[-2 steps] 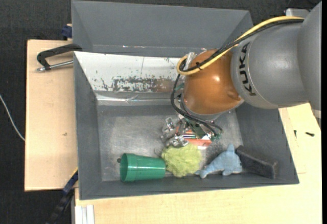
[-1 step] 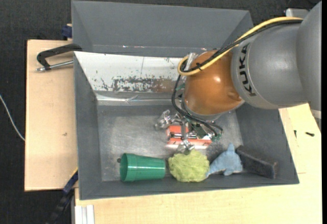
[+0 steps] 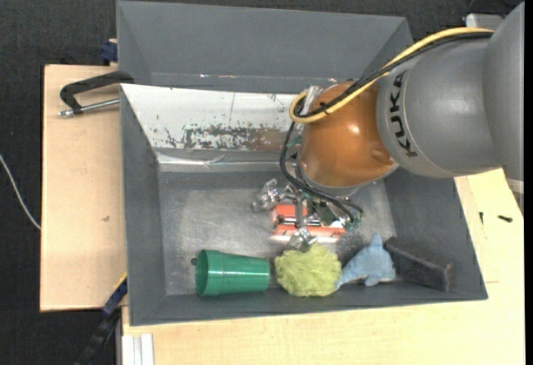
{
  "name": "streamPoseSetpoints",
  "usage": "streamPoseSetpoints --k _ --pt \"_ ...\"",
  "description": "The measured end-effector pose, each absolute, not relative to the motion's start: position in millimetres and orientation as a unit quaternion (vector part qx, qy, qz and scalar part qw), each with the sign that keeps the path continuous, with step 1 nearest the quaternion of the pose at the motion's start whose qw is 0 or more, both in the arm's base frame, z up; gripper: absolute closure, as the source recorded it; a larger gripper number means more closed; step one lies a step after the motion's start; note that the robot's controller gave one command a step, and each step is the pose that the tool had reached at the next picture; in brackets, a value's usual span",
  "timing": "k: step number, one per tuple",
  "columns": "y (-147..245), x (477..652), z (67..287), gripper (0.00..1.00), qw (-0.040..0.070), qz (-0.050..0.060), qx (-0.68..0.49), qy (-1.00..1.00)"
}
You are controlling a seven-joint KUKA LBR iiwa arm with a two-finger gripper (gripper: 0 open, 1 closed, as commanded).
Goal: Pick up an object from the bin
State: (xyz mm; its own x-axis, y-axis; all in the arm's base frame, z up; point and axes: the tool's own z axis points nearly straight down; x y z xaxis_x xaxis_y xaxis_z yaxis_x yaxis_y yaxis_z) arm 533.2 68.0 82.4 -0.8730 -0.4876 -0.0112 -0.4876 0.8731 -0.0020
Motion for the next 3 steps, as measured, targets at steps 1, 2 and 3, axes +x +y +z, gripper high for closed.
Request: streamPoseSetpoints --k 1,2,3 --pt "-2.2 526.4 74.0 1.00 0.004 0.000 -0.311 0.951" --pt "-2.2 526.4 74.0 1.00 0.004 0.000 -0.311 0.951" --pt "-5.1 508.5 270.0 1.00 0.002 0.000 -0.325 0.946"
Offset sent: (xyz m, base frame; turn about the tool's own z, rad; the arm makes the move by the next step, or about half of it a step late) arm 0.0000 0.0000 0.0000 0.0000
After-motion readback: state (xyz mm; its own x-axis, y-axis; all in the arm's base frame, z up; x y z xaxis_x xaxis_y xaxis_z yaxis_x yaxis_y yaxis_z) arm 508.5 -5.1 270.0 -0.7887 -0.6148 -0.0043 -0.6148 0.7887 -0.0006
